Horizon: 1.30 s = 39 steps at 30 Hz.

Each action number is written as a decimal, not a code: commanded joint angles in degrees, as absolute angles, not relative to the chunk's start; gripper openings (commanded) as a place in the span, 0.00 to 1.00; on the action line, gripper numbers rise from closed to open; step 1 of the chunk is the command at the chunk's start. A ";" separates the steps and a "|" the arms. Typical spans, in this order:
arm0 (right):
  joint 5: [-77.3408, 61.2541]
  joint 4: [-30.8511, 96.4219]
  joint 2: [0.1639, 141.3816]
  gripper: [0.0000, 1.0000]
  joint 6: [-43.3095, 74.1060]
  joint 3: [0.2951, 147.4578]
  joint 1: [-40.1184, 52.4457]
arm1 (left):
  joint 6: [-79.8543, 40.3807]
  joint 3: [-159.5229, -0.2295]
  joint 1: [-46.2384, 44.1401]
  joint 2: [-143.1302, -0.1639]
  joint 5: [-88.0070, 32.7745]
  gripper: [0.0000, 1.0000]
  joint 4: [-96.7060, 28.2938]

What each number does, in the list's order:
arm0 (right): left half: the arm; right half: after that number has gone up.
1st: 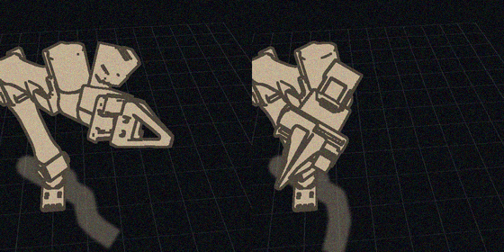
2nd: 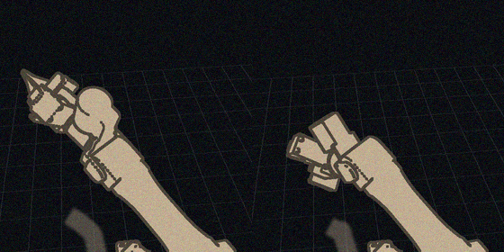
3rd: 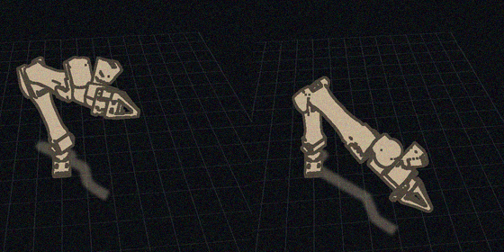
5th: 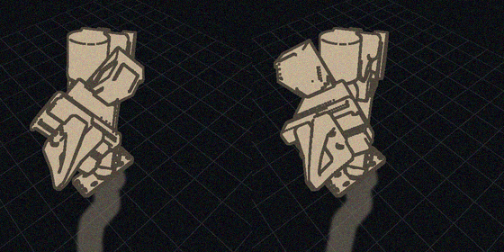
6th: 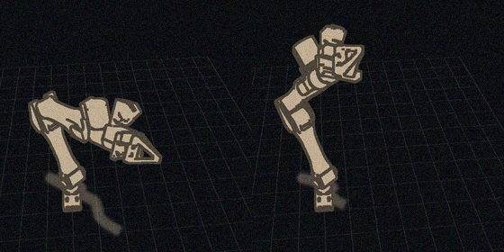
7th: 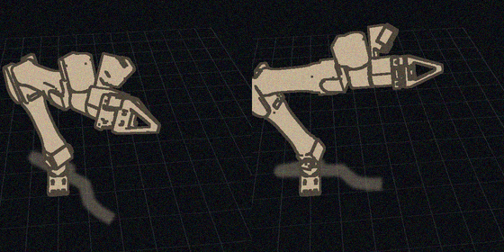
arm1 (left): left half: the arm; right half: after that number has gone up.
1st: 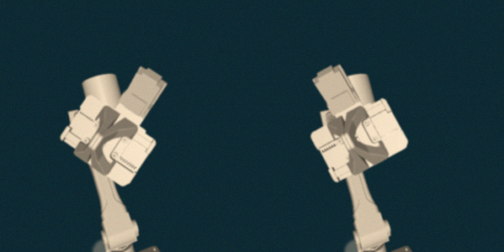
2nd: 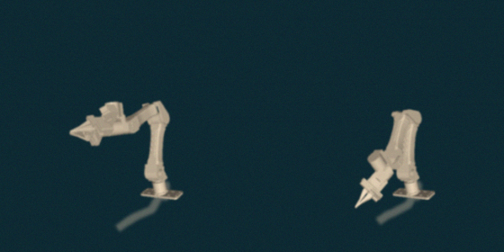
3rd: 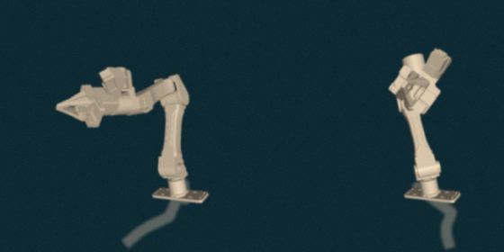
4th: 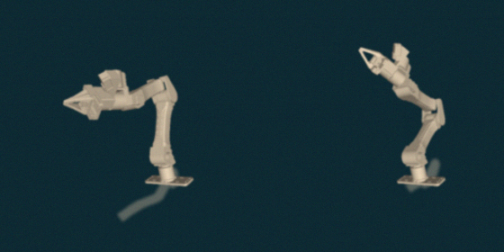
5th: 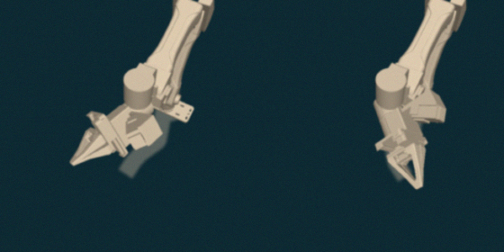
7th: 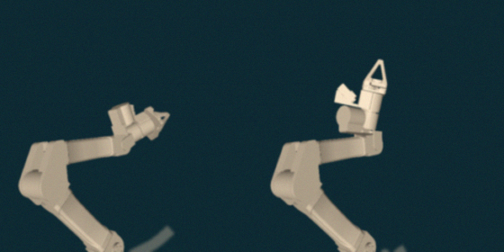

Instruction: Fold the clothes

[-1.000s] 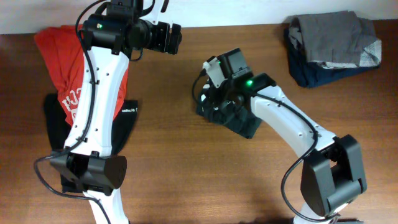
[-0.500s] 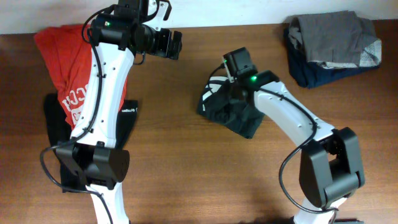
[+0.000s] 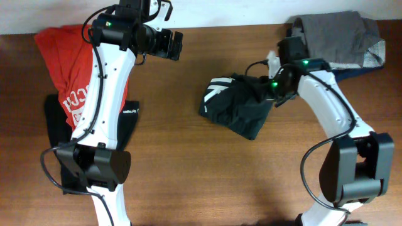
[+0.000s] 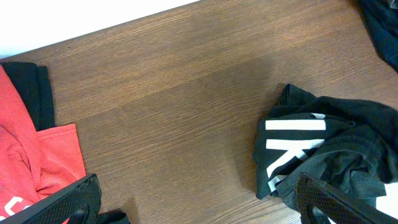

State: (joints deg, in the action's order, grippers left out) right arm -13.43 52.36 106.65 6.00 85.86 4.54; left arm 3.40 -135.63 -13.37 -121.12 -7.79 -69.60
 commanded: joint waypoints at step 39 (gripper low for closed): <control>-0.75 41.80 119.70 0.51 39.86 92.84 28.21 | 4.73 -135.81 -6.22 -121.21 3.22 0.99 -70.30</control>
State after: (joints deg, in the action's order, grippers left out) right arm -2.35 41.91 119.35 38.89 91.94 27.86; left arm 3.86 -135.63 -6.09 -121.12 3.05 -70.02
